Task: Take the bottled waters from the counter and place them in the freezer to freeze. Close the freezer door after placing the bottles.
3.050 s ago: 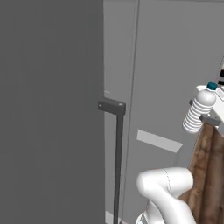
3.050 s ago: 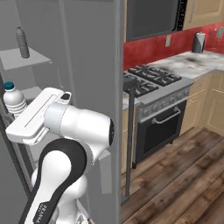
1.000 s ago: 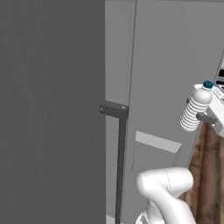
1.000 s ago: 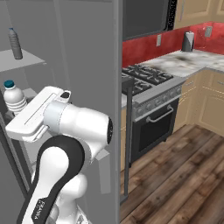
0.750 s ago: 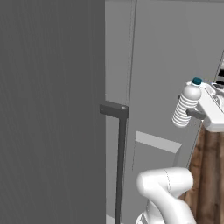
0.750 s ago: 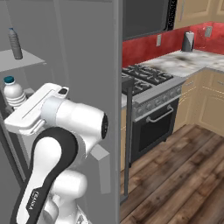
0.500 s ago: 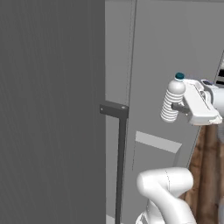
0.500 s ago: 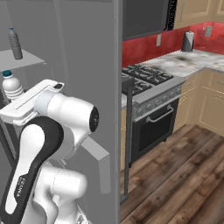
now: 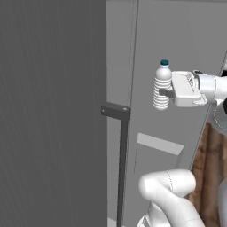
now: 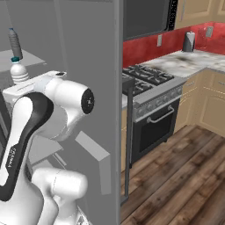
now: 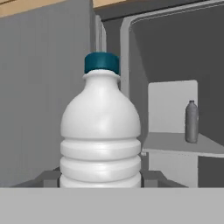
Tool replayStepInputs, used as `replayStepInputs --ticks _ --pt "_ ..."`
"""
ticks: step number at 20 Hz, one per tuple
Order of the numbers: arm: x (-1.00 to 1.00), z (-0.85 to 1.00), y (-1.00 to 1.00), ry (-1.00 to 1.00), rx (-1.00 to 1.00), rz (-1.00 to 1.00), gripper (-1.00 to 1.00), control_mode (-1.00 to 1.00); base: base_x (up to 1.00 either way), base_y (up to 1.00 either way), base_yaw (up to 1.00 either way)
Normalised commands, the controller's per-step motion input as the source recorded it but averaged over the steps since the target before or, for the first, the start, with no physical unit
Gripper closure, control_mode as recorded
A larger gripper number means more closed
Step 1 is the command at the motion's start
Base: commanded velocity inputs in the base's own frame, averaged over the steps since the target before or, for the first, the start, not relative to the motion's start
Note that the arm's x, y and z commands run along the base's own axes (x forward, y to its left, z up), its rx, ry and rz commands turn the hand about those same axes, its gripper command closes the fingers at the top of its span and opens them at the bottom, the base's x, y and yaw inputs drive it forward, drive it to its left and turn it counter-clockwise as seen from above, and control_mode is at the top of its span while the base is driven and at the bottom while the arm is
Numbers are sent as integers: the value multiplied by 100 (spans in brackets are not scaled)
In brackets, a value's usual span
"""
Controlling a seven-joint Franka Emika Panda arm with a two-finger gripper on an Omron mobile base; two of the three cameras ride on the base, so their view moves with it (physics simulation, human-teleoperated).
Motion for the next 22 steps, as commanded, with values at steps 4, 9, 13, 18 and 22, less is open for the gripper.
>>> replayStepInputs --ticks 4,9,13,18,22 --pt "46 10 1 9 0 -1 100 -100 0 0 0" --pt "49 11 9 10 -1 0 100 -100 0 0 0" --pt "27 1 23 5 0 0 100 -100 0 0 0" --pt "1 0 47 0 -1 0 100 -100 0 0 0" --pt "2 0 50 0 -2 -2 100 -100 0 0 0"
